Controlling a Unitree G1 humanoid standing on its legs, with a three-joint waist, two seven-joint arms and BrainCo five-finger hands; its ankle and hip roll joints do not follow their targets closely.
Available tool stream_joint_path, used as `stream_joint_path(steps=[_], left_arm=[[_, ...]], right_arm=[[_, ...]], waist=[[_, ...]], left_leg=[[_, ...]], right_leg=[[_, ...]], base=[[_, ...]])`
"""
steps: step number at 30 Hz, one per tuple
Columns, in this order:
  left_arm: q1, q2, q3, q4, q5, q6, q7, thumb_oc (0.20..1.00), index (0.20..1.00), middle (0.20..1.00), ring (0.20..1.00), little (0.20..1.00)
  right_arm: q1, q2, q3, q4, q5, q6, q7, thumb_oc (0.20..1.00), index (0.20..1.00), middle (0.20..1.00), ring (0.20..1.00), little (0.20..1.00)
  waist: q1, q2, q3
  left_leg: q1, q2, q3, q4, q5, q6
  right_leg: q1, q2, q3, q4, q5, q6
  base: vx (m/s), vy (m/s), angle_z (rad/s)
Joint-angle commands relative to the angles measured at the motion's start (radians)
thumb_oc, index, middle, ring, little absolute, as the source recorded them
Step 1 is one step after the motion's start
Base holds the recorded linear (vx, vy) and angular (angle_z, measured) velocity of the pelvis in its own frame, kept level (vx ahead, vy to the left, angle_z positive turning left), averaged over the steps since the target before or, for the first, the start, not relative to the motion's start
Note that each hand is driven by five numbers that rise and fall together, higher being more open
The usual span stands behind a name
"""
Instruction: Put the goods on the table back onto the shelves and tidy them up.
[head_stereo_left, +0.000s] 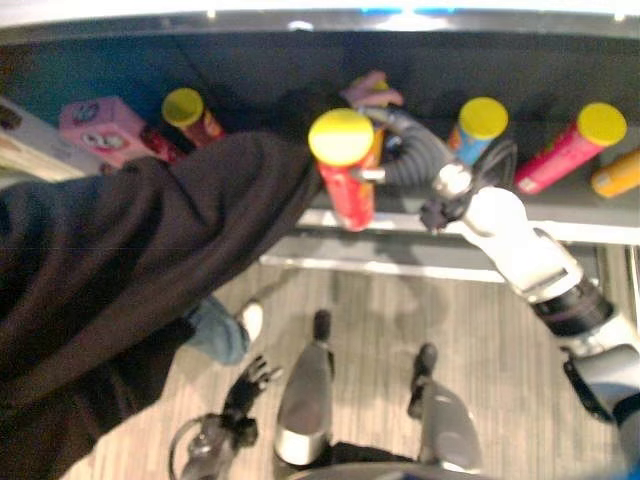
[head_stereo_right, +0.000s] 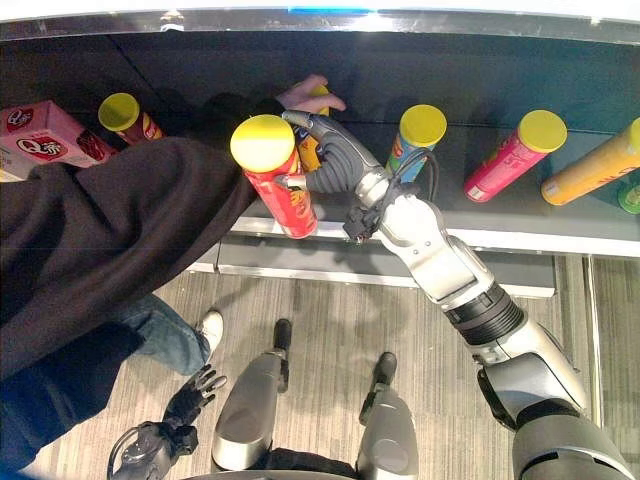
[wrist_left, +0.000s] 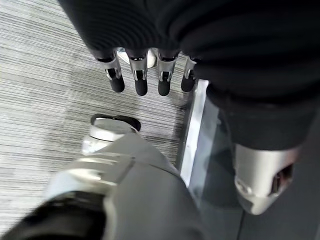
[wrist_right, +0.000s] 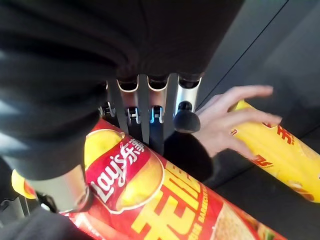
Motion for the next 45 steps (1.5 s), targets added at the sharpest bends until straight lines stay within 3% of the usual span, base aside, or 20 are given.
stream_joint_path(steps=[1, 32, 37, 38, 39, 41, 43, 45], left_arm=[[0.082, 0.025, -0.057, -0.045, -0.019, -0.026, 0.01, 1.0, 1.0, 1.0, 1.0, 1.0], [0.08, 0.044, -0.095, -0.044, 0.001, -0.029, 0.018, 1.0, 1.0, 1.0, 1.0, 1.0], [0.072, 0.04, -0.101, -0.032, 0.008, -0.03, 0.021, 1.0, 1.0, 1.0, 1.0, 1.0], [0.062, 0.037, -0.102, -0.027, 0.013, -0.027, 0.023, 1.0, 1.0, 1.0, 1.0, 1.0], [0.063, 0.037, -0.102, -0.027, 0.013, -0.027, 0.023, 1.0, 1.0, 1.0, 1.0, 1.0], [0.07, 0.024, -0.098, -0.006, 0.027, -0.026, 0.024, 1.0, 1.0, 1.0, 1.0, 1.0], [0.076, 0.019, -0.1, -0.006, 0.038, -0.025, 0.013, 1.0, 1.0, 1.0, 1.0, 1.0], [0.075, 0.017, -0.1, 0.017, 0.048, -0.022, 0.012, 1.0, 1.0, 1.0, 1.0, 1.0]], right_arm=[[-0.081, 0.004, -0.039, -0.132, 0.01, -0.086, -0.028, 0.2, 0.2, 0.2, 0.2, 0.2], [-0.063, 0.004, -0.032, -0.115, 0.0, -0.095, -0.026, 0.2, 0.2, 0.2, 0.2, 0.2], [-0.05, 0.018, -0.026, -0.107, 0.004, -0.099, -0.022, 0.2, 0.2, 0.2, 0.2, 0.2], [-0.031, 0.028, -0.019, -0.101, 0.009, -0.103, -0.018, 0.2, 0.2, 0.2, 0.2, 0.2], [-0.03, 0.028, -0.019, -0.101, 0.009, -0.103, -0.018, 0.2, 0.2, 0.2, 0.2, 0.2], [0.056, 0.05, -0.021, -0.094, 0.021, -0.121, -0.01, 0.2, 0.2, 0.2, 0.2, 0.2], [0.115, 0.057, -0.035, -0.103, 0.03, -0.127, -0.009, 0.2, 0.2, 0.2, 0.2, 0.2], [0.144, 0.074, -0.034, -0.084, 0.035, -0.134, 0.007, 0.2, 0.2, 0.2, 0.2, 0.2]], waist=[[-0.011, 0.017, -0.031], [-0.034, 0.022, -0.031], [-0.038, 0.019, -0.031], [-0.041, 0.014, -0.031], [-0.041, 0.014, -0.031], [-0.042, -0.023, -0.139], [-0.054, -0.05, -0.234], [-0.063, -0.063, -0.302]], left_leg=[[0.054, 0.072, -0.017, -0.057, 0.099, -0.051], [0.058, 0.102, -0.025, -0.034, 0.088, -0.068], [0.125, 0.105, -0.005, -0.08, 0.088, -0.061], [0.169, 0.1, 0.006, -0.132, 0.099, -0.037], [0.172, 0.1, 0.006, -0.135, 0.101, -0.038], [0.212, 0.092, 0.024, -0.317, 0.12, -0.011], [0.17, 0.079, 0.019, -0.317, 0.083, -0.005], [0.17, 0.064, 0.034, -0.317, 0.074, -0.008]], right_leg=[[0.029, -0.126, 0.024, 0.099, 0.138, 0.0], [0.042, -0.108, 0.049, 0.122, 0.143, 0.01], [0.103, -0.101, 0.036, 0.072, 0.143, 0.009], [0.15, -0.086, 0.023, 0.01, 0.146, 0.003], [0.153, -0.086, 0.022, 0.006, 0.147, 0.003], [0.184, -0.044, 0.011, -0.155, 0.139, -0.008], [0.173, -0.029, 0.0, -0.246, 0.148, -0.019], [0.167, -0.024, -0.015, -0.246, 0.146, -0.026]], base=[[0.0, 0.0, 0.0], [0.0, 0.0, 0.0], [0.04, -0.002, 0.0], [0.0, 0.0, 0.0], [0.07, -0.024, 0.02], [0.1, -0.041, 0.15], [0.08, -0.017, 0.2], [0.09, 0.008, 0.23]])
